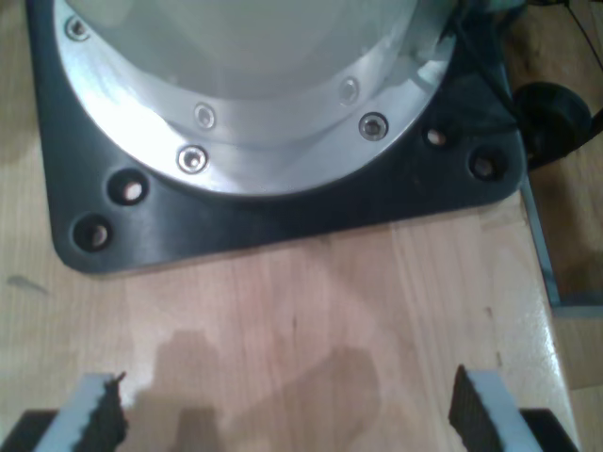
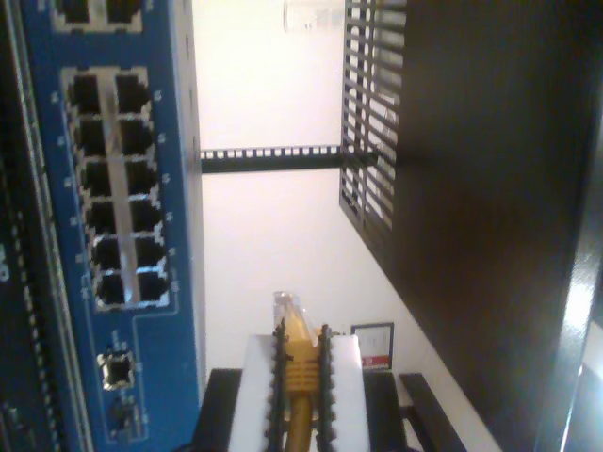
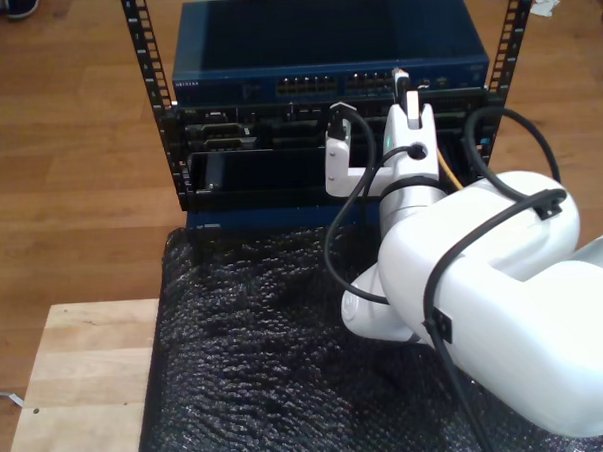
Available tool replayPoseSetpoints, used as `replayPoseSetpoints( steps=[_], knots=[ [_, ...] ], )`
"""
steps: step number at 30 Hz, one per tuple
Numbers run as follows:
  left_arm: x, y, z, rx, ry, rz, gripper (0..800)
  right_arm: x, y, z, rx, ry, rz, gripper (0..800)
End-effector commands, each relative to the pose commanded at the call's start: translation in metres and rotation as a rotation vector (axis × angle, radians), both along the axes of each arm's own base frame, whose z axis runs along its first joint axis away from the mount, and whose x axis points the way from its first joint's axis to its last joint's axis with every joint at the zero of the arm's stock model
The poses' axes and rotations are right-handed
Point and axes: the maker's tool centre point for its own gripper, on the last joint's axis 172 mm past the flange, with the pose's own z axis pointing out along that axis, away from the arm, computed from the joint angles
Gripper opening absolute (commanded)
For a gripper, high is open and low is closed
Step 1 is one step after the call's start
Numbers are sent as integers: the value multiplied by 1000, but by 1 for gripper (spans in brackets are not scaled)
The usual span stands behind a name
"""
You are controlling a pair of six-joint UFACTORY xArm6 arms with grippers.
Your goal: Grab the cable and plug it in
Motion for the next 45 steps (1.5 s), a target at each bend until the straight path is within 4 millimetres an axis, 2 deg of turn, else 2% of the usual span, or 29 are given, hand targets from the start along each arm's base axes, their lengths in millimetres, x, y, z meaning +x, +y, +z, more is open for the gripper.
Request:
replayPoseSetpoints(
  steps=[4,12,16,26,31,45],
  knots=[
    [0,0,0,0,0,0,800,2,-2,-13,-5,18,-8,0],
    [0,0,0,0,0,0,800,10,-9,-19,1,25,-19,0],
    [0,0,0,0,1,1,800,16,-24,-15,6,16,-43,0],
    [0,0,0,0,0,0,800,24,-31,-29,12,49,-44,0],
    [0,0,0,0,1,1,800,29,-17,-30,42,52,22,0],
    [0,0,0,0,0,0,800,32,-14,-29,38,44,50,0]
  ],
)
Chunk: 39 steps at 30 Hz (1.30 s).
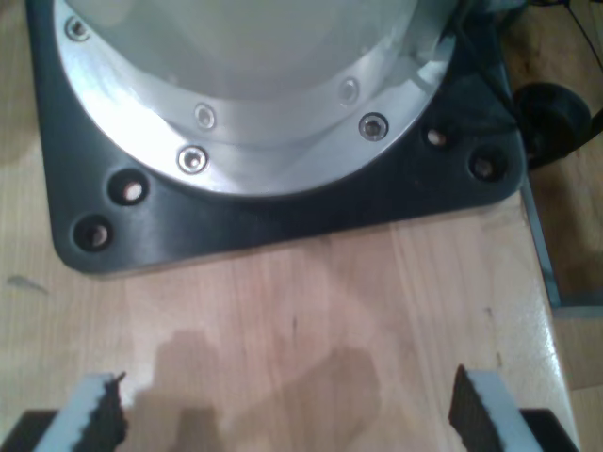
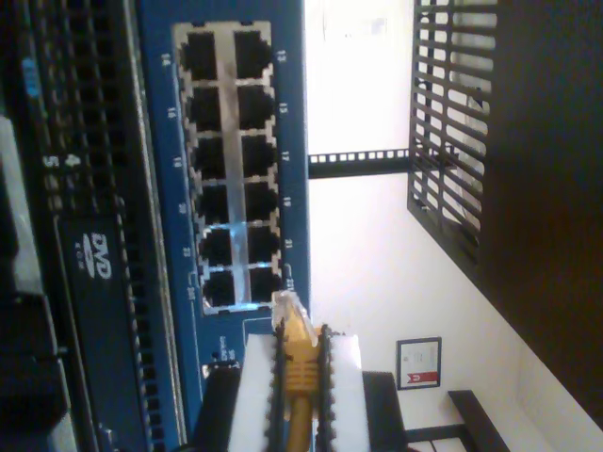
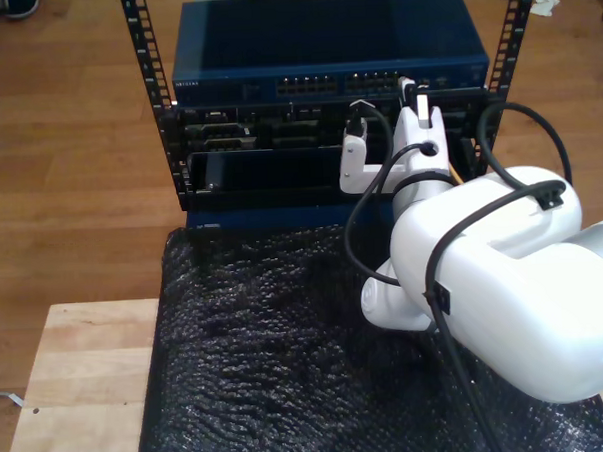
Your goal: Grab the cable and plug it in
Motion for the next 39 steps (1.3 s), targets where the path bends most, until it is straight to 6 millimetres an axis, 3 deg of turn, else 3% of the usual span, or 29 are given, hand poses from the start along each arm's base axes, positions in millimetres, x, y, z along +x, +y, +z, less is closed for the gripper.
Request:
replayPoseSetpoints(
  steps=[9,39],
  knots=[
    [0,0,0,0,0,0,800,5,-2,-7,-1,3,-6,0],
    [0,0,0,-2,0,0,800,7,-3,-2,60,-13,-1,0]
  ],
)
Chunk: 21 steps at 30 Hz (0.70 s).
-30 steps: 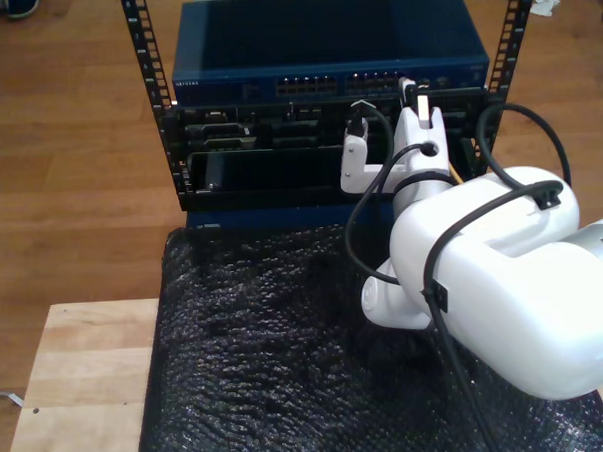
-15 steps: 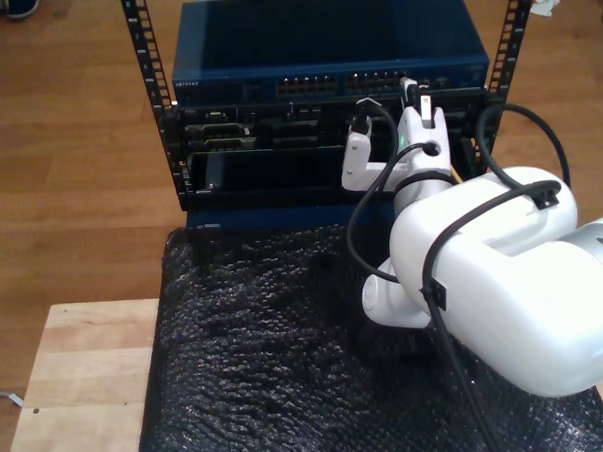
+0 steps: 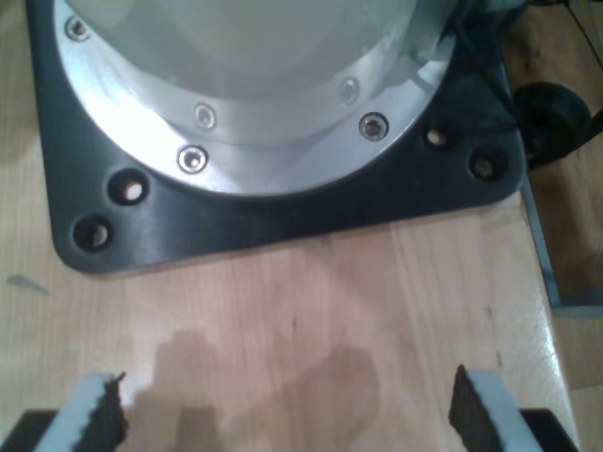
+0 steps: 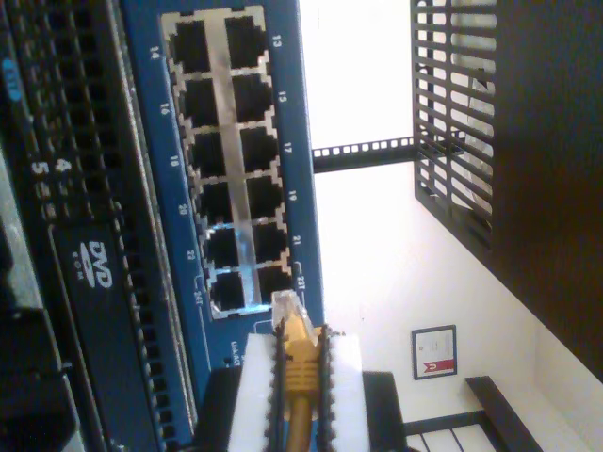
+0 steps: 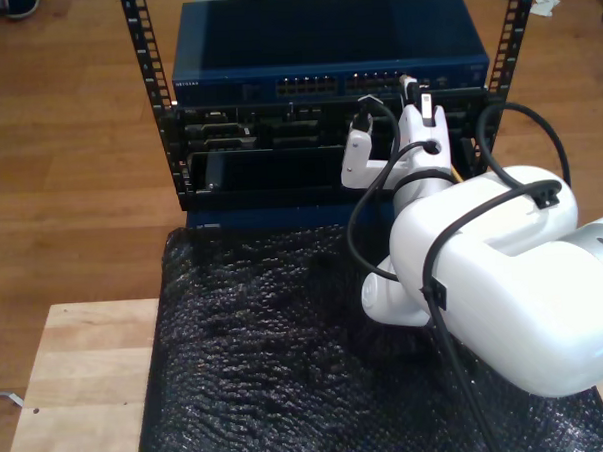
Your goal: Grab the cable and plug it in
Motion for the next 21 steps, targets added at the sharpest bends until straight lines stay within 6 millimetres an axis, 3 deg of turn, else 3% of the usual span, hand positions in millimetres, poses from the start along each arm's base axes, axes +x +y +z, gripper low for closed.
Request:
replayPoseSetpoints(
  steps=[21],
  knots=[
    [0,0,0,2,0,1,800,8,7,-4,-5,-8,14,0]
  ],
)
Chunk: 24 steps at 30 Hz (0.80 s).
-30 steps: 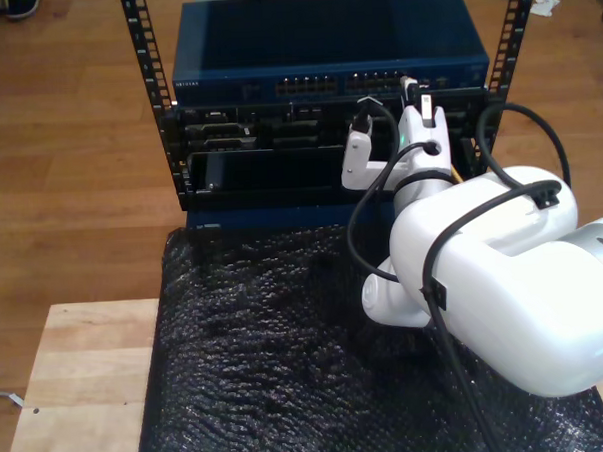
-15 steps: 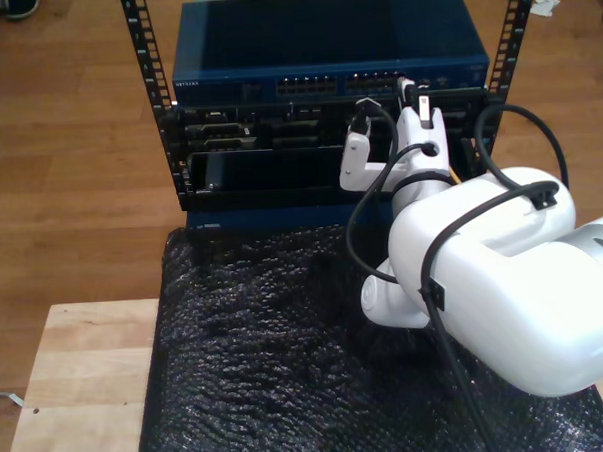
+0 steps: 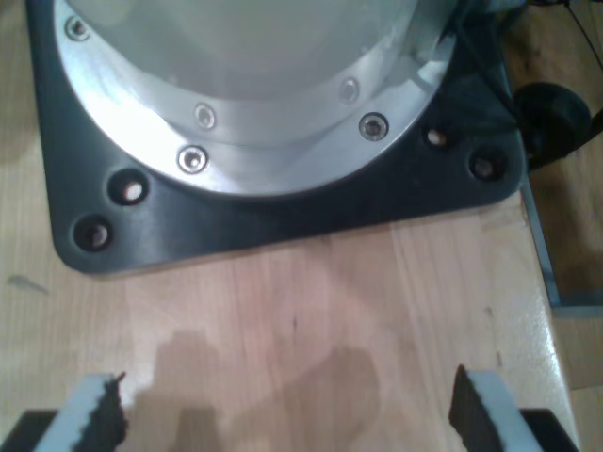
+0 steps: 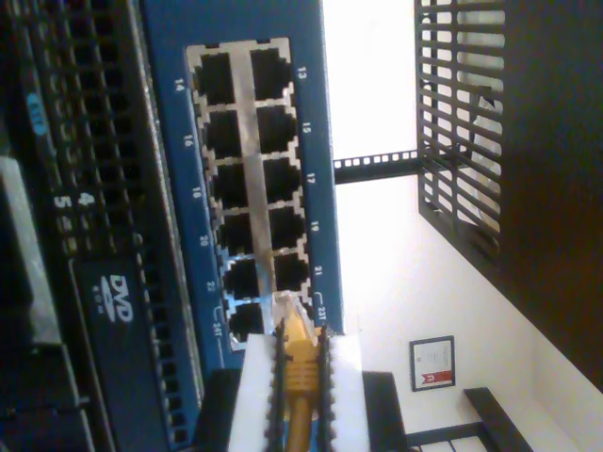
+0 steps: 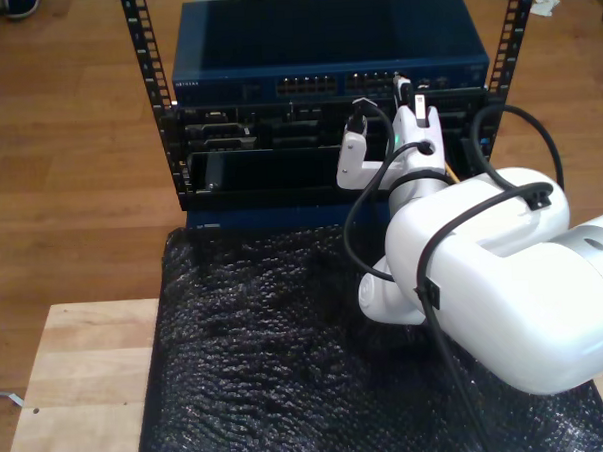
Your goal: Grab the cable and plug it in
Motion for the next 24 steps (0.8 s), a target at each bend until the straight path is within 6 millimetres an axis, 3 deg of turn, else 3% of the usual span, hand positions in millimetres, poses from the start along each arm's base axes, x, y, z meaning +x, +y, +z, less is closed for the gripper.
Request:
replayPoseSetpoints(
  steps=[24],
  knots=[
    [0,0,0,0,0,0,800,4,-9,4,3,-10,-14,0]
  ],
)
